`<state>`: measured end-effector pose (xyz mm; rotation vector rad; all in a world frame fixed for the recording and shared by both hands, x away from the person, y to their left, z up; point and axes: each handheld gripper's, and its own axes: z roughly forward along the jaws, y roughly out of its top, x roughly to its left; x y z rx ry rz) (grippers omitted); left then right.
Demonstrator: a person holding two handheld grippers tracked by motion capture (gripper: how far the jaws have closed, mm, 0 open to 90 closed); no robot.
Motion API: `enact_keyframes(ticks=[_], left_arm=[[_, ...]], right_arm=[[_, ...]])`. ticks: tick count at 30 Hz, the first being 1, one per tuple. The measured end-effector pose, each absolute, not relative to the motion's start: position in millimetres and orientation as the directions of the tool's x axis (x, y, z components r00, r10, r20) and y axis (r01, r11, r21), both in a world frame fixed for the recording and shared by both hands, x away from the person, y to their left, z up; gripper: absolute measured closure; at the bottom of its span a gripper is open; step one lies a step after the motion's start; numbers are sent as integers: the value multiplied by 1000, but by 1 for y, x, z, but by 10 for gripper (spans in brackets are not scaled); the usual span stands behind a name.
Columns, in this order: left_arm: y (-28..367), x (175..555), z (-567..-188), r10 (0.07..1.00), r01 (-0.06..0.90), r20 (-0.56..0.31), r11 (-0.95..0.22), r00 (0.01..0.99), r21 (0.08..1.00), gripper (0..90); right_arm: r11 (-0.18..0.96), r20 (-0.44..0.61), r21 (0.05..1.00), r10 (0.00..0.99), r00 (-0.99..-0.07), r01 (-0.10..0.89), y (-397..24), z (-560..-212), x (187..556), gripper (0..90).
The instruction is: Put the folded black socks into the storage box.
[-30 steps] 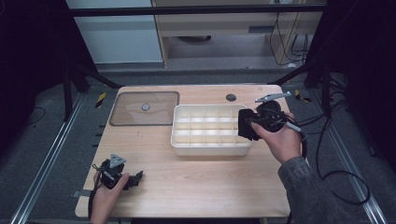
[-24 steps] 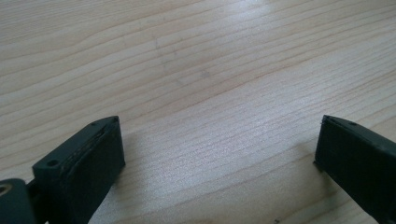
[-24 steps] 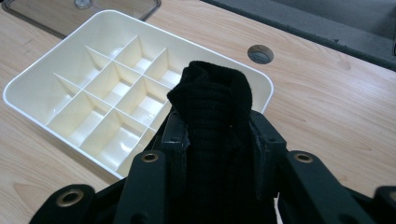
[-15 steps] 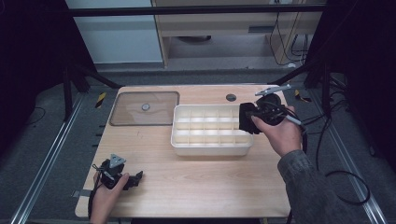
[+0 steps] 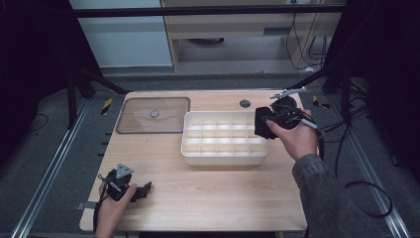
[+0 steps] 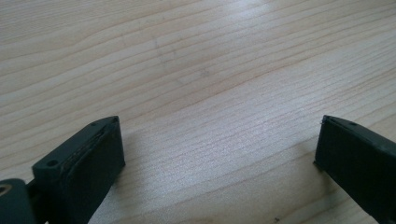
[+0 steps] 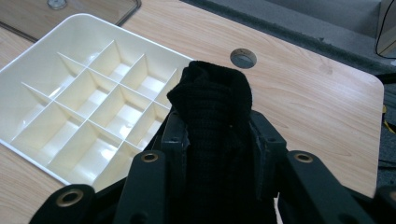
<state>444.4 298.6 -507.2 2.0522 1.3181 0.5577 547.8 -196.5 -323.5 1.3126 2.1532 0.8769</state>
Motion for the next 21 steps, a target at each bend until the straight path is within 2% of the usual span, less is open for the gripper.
enact_keyframes(ticks=[21], left_arm=[[299, 444, -507, 910, 647, 17, -308, 415, 698, 7]], right_arm=[[398, -99, 658, 887, -451, 639, -184, -356, 554, 644]])
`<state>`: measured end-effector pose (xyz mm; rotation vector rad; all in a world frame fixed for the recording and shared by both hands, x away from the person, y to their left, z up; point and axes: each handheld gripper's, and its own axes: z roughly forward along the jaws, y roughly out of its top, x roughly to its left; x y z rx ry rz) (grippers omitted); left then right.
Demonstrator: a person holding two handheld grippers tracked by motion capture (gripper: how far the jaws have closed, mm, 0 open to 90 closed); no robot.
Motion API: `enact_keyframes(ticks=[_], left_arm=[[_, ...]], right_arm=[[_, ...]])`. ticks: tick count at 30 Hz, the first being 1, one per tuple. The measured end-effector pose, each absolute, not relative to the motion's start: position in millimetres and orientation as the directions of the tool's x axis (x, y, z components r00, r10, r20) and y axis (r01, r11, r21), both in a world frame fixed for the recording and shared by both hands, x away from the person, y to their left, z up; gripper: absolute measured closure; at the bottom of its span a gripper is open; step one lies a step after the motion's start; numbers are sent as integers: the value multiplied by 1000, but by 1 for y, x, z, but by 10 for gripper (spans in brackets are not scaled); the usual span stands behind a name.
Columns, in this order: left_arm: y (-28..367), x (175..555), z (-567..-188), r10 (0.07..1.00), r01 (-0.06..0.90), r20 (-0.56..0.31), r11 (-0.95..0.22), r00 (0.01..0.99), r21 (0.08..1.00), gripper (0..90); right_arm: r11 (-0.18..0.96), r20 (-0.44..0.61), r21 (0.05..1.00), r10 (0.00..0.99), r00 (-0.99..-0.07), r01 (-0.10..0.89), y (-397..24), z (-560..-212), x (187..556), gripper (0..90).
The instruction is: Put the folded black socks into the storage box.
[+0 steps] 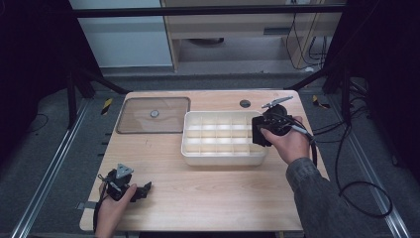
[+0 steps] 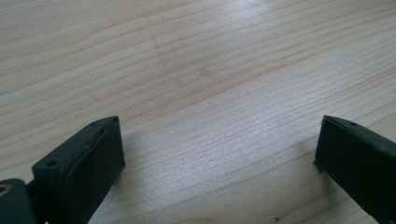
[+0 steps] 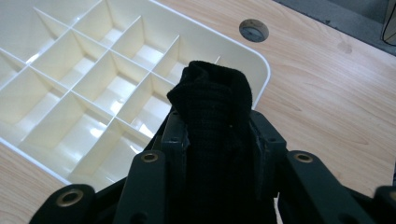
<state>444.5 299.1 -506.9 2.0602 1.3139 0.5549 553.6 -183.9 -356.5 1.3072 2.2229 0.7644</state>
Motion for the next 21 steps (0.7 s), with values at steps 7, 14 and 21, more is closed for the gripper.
enact_keyframes(ticks=[7, 14, 21], left_arm=[[299, 444, -507, 909, 646, 17, -309, 416, 698, 7], [299, 445, -507, 910, 646, 14, -305, 414, 700, 7], [299, 445, -507, 910, 646, 14, -305, 415, 700, 7]], right_arm=[[418, -103, 639, 878, -467, 646, -178, -366, 553, 645], [424, -101, 624, 877, -470, 656, -177, -372, 554, 645], [433, -108, 608, 876, -471, 666, -177, -378, 555, 645]])
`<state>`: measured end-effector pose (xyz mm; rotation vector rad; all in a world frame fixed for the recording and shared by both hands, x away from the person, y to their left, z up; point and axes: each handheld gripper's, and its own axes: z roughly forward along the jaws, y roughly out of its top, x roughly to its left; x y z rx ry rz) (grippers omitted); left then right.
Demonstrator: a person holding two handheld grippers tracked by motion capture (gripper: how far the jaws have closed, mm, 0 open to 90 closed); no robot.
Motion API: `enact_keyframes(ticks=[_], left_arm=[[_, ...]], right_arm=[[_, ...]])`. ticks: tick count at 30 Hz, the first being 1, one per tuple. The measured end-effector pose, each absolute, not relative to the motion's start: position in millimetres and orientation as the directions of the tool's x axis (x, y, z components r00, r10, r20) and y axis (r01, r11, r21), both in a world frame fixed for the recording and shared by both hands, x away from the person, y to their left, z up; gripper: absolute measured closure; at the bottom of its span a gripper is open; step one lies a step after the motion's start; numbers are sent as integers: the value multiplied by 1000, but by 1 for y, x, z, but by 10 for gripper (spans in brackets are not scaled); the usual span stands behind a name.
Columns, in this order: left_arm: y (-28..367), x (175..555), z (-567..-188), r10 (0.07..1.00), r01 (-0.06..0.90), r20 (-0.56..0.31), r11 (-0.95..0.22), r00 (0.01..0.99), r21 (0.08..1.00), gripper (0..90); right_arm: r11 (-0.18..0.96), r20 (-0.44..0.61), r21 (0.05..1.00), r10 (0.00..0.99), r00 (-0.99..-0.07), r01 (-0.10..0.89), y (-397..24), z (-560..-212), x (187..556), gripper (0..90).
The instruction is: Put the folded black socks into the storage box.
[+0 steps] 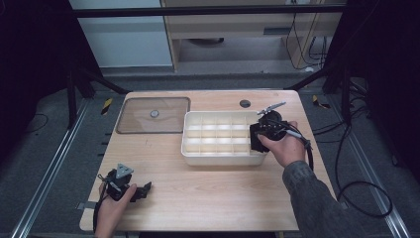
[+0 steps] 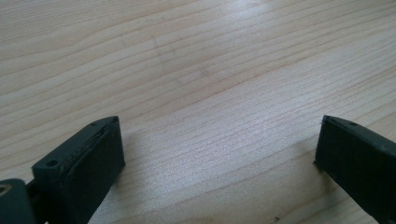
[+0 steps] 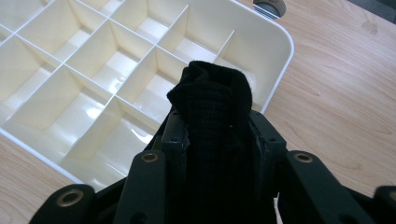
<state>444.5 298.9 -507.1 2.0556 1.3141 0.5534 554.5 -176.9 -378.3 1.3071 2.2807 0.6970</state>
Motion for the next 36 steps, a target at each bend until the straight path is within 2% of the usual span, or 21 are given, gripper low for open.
enact_keyframes(ticks=[36], left_arm=[[299, 445, -507, 909, 645, 14, -306, 416, 700, 6]], right_arm=[[466, -123, 566, 863, -489, 680, -169, -396, 557, 645]])
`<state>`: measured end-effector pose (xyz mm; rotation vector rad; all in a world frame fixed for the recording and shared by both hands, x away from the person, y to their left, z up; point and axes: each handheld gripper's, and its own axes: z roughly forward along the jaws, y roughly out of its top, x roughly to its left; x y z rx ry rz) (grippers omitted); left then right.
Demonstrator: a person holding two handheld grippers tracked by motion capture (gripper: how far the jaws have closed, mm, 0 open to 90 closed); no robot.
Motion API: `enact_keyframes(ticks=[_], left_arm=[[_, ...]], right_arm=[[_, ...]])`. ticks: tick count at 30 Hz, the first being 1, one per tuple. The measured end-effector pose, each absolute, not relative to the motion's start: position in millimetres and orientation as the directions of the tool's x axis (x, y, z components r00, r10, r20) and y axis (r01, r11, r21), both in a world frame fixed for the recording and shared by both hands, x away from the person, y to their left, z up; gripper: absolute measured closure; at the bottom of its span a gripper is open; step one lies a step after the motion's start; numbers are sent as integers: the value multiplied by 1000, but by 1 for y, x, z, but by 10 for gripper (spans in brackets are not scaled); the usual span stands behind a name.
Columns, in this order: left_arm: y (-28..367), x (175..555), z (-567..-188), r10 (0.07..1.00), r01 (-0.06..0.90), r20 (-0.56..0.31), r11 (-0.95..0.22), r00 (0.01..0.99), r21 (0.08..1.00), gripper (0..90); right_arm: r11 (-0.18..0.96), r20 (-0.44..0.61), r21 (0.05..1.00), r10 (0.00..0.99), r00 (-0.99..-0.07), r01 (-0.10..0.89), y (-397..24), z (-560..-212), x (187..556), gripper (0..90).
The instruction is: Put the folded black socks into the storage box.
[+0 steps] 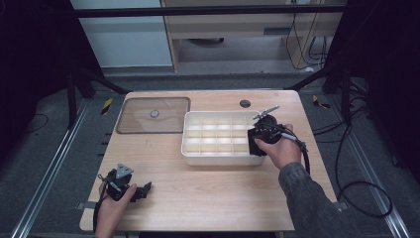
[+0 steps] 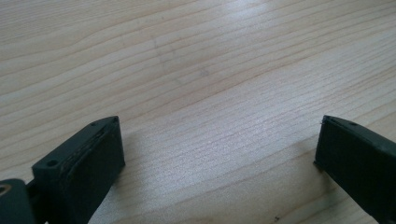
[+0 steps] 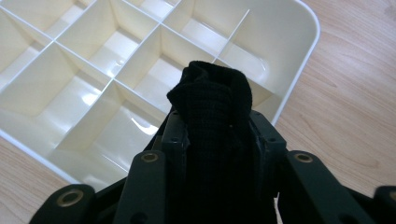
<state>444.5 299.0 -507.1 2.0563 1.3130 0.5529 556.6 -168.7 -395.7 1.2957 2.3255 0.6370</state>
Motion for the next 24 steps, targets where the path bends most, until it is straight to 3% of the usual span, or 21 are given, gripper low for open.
enact_keyframes(ticks=[24], left_arm=[[299, 445, -507, 910, 647, 14, -306, 415, 699, 6]], right_arm=[[464, -123, 561, 865, -486, 685, -167, -405, 555, 641]])
